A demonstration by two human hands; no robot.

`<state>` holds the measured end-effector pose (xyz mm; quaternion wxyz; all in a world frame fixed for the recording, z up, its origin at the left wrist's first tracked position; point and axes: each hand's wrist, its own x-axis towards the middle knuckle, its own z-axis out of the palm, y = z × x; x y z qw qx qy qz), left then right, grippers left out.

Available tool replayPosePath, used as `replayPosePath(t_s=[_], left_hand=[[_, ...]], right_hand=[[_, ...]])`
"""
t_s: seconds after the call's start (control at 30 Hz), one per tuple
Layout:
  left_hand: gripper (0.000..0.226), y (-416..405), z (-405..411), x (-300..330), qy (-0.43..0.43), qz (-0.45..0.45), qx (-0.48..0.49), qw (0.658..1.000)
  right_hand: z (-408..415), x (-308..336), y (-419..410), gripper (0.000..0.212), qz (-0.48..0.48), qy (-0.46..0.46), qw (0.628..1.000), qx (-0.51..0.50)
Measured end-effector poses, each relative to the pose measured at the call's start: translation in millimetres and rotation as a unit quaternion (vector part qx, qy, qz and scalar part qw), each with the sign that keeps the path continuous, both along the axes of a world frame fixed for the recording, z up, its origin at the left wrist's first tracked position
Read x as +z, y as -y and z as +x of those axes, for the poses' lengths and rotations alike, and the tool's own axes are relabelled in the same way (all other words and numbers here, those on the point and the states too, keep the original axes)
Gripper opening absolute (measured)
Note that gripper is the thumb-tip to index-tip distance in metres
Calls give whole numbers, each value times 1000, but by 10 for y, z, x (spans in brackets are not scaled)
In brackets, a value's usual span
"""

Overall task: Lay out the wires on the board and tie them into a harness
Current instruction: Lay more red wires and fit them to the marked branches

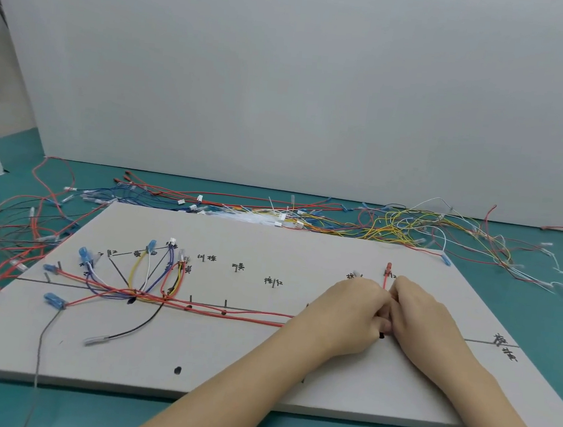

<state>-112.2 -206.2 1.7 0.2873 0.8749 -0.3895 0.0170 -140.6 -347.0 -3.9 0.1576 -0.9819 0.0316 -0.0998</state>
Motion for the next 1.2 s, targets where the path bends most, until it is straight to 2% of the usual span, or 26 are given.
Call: replayPosePath(t_s=[0.67, 0.8, 0.9, 1.0, 1.07, 1.2], left_hand=[[5, -165, 30, 59, -24, -14, 32, 999], [6, -174, 33, 32, -22, -24, 49, 998], [7, -157, 18, -4, -21, -36, 55, 998], [9, -145, 1, -19, -6, -44, 42, 998], [18, -122, -5, -24, -10, -43, 35, 998], [27, -103, -38, -12, -32, -12, 19, 999]], right_hand=[[46, -67, -166, 11, 1, 35, 999, -4], [62, 3, -71, 13, 27, 64, 998, 1], [51, 73, 121, 27, 40, 67, 997, -28], [-1, 87, 301, 49, -10, 61, 993, -97], [-50, 117, 436, 49, -21, 67, 987, -143], [-133, 173, 645, 43, 36, 49, 980, -189]])
